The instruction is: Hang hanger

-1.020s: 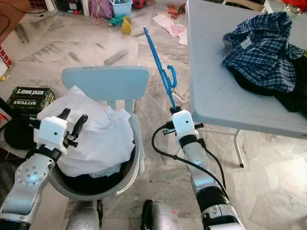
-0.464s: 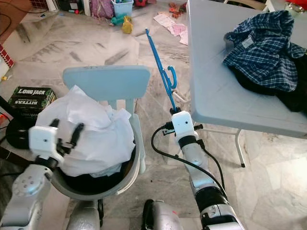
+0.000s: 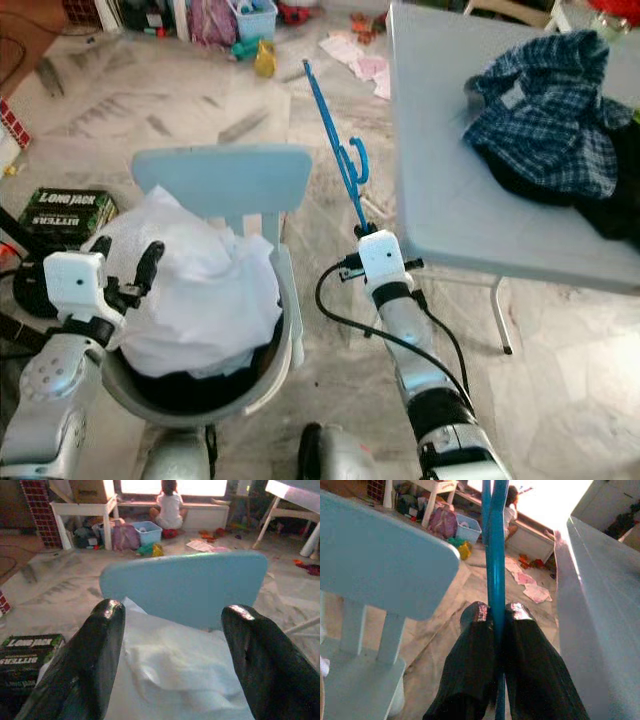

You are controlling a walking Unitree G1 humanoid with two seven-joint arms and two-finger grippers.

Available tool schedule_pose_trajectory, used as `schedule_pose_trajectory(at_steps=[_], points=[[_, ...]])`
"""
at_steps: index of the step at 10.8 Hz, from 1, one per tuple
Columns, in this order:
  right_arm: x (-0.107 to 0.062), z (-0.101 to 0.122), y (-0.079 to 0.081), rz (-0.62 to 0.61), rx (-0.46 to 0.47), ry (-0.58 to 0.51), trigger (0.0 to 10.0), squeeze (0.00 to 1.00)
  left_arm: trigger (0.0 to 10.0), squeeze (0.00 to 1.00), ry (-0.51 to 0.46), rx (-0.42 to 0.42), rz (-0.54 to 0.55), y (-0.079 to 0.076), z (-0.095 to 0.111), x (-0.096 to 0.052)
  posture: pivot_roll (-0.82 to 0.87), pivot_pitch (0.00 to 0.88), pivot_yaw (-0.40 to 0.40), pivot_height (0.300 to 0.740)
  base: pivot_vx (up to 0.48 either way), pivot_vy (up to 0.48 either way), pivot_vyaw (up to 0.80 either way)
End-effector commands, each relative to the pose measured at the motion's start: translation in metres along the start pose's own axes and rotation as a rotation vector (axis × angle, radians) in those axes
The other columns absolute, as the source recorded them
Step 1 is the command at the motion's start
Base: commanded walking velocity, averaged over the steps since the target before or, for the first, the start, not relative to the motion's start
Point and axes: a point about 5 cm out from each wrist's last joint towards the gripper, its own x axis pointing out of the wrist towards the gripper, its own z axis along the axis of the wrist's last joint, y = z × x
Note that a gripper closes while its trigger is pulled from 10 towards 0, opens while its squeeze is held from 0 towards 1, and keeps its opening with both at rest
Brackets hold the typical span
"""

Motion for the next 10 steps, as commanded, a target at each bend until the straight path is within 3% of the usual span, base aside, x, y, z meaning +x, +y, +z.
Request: schedule_pose_trajectory(at_steps=[1,5,10], points=[[-0.002,-0.002,-0.003,-0.012,0.001,0.0,10.0,0.0,10.0,0.0,-0.01,-0.001,-0.003,-0.001,0.004,0.0,0.13,0.176,-0.106,0.74,0.349,0.0,0.0],[0.01,0.027,-0.005,-0.014,0.052,-0.126,10.0,0.0,10.0,0.0,-0.056,-0.003,-0.001,-0.003,0.018,0.005,0.14,0.17,-0.111,0.74,0.385,0.0,0.0],[0.004,0.02,-0.005,-0.005,0.038,-0.097,10.0,0.0,10.0,0.0,-0.042,-0.006,-0.002,-0.005,0.016,0.004,0.13,0.172,-0.111,0.74,0.4,0.0,0.0]])
